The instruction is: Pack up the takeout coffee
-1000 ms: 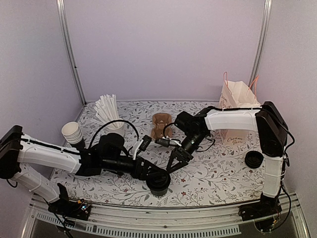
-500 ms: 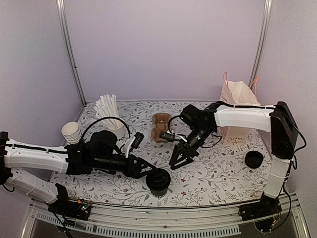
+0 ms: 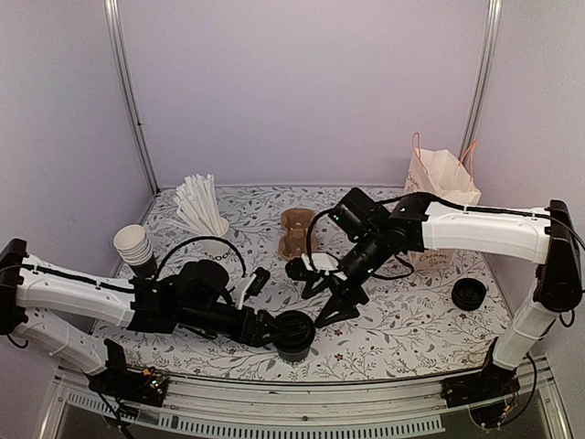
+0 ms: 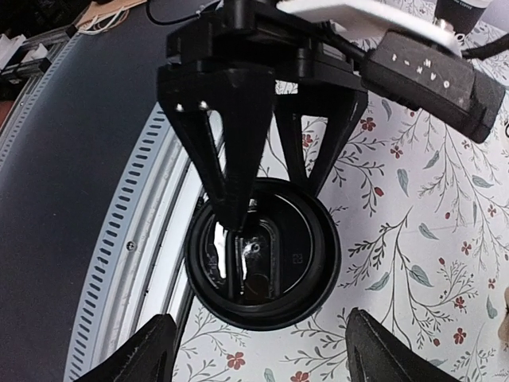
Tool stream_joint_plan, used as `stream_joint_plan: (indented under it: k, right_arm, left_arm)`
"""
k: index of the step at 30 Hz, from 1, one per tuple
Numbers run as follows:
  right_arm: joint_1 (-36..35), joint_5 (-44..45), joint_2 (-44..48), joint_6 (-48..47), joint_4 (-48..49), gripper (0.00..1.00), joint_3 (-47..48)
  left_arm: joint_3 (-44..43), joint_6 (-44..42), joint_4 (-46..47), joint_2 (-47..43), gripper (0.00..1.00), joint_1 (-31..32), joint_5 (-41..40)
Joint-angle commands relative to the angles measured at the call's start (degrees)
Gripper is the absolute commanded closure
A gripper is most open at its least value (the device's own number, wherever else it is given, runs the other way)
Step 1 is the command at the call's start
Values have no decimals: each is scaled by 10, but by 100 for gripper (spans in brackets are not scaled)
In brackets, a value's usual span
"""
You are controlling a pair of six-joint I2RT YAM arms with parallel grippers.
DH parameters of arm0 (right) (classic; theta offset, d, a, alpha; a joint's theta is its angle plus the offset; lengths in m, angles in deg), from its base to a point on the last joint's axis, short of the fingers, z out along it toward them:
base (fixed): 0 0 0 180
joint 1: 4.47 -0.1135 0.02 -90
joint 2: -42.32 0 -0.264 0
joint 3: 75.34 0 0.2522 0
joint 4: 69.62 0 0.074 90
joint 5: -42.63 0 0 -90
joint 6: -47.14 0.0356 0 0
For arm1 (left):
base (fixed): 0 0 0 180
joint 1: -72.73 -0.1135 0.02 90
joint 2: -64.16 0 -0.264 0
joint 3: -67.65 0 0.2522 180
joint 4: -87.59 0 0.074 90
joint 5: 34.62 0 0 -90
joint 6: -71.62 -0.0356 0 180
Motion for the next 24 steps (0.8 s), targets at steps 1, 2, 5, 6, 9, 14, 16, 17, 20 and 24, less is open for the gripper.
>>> stream_joint_plan:
  k: [1,2,5,6,9,14,16,17,20,24]
  right_arm:
    - [-21,24,-29,-23,25,24,5]
    - [-29,27,-32,-24,23,24,4]
    - [-43,37,-44,-23,21,24,-4]
    - [-46,38,-46,-22,20,24,-8]
    - [-50,43,-42,-17,16,24,-24]
    - [-51,53,-16,-2,9,24,-56]
    - [-51,58,-3,6,4,24,-66]
    - [-51,60,2,10,0,24,-69]
    - [-51,71,18,25,-10,24,-76]
    - [-51,74,40,32,-22,24,-85]
  left_arm:
    - [-15,-8,10,17,33,3,-6]
    - [-15,-13,12,22,34,1,-6]
    - [-17,-32,22,37,35,-10,2]
    - [-15,-44,29,42,37,-16,17]
    - [-15,-79,49,53,38,-38,54]
    - [-30,-135,49,68,38,-70,95]
    - [-41,-153,42,82,38,-81,110]
    - [-48,-160,37,90,39,-85,112]
    - [-67,-182,24,108,38,-95,119]
    - [-81,-200,12,121,38,-103,121]
